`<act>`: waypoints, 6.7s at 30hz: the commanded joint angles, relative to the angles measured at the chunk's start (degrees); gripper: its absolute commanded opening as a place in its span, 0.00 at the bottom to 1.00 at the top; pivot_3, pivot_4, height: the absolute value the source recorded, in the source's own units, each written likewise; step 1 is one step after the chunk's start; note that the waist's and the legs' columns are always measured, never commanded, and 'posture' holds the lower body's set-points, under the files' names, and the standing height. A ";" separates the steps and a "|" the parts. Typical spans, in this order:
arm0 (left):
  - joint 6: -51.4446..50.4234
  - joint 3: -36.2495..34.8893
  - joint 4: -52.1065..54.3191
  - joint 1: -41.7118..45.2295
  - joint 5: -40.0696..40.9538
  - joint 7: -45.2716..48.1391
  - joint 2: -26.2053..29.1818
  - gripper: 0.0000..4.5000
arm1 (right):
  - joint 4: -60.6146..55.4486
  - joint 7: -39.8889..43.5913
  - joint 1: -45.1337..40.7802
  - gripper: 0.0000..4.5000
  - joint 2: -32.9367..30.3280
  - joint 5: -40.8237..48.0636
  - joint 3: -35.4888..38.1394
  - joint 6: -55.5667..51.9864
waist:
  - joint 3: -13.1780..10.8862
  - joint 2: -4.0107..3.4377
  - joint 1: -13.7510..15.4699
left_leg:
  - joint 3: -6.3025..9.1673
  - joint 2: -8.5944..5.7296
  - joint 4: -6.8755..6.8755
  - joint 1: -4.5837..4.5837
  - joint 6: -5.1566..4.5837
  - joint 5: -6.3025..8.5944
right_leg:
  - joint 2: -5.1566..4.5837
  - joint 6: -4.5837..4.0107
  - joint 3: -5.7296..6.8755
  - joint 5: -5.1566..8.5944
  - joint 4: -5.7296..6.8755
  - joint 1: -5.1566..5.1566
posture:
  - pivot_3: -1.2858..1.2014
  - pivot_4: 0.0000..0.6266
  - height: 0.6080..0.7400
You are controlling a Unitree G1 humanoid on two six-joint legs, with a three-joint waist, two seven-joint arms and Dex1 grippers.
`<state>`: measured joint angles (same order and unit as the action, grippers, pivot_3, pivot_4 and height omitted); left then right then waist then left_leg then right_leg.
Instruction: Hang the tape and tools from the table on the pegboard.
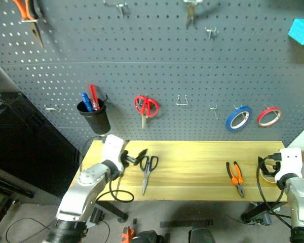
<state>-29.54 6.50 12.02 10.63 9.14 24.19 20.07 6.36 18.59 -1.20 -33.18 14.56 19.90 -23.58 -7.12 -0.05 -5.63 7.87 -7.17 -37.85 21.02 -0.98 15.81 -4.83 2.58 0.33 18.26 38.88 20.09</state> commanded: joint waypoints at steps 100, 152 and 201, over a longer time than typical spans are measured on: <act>3.81 -0.19 8.01 8.35 7.83 14.99 2.84 1.00 | -23.71 -5.49 -21.01 0.61 15.67 -18.97 -27.41 3.54 | -7.68 0.97 -2.87 | -2.16 0.52 -0.47 1.77 -0.37 0.40 | 0.05 0.50 -1.18 -0.37 0.28 2.59 | 0.41 0.37 1.00; 11.90 8.46 7.48 3.08 4.23 26.44 10.36 1.00 | 13.43 1.85 -18.19 0.99 9.13 -9.84 -14.10 -24.26 | -6.14 0.92 -2.81 | -2.51 0.74 -1.03 1.57 -0.34 0.40 | 0.14 0.41 -1.27 -0.48 1.05 2.55 | 0.41 0.31 1.00; 5.52 -18.66 16.78 -4.84 19.60 6.62 6.51 1.00 | -5.22 -10.93 -49.20 0.42 32.95 -14.29 -26.86 14.01 | -5.02 0.94 -2.48 | -2.37 1.04 -0.88 1.71 -0.01 0.40 | 0.57 0.24 -1.33 -0.93 0.70 3.12 | 0.45 0.33 1.00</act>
<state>-24.94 -11.86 26.15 4.65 28.93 31.13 25.68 0.34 7.55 -47.48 -0.98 -0.41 -8.06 -14.09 -12.15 0.90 -8.10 5.50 -6.14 -38.73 22.81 -0.99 16.20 -4.26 2.82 -0.99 17.32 39.58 23.21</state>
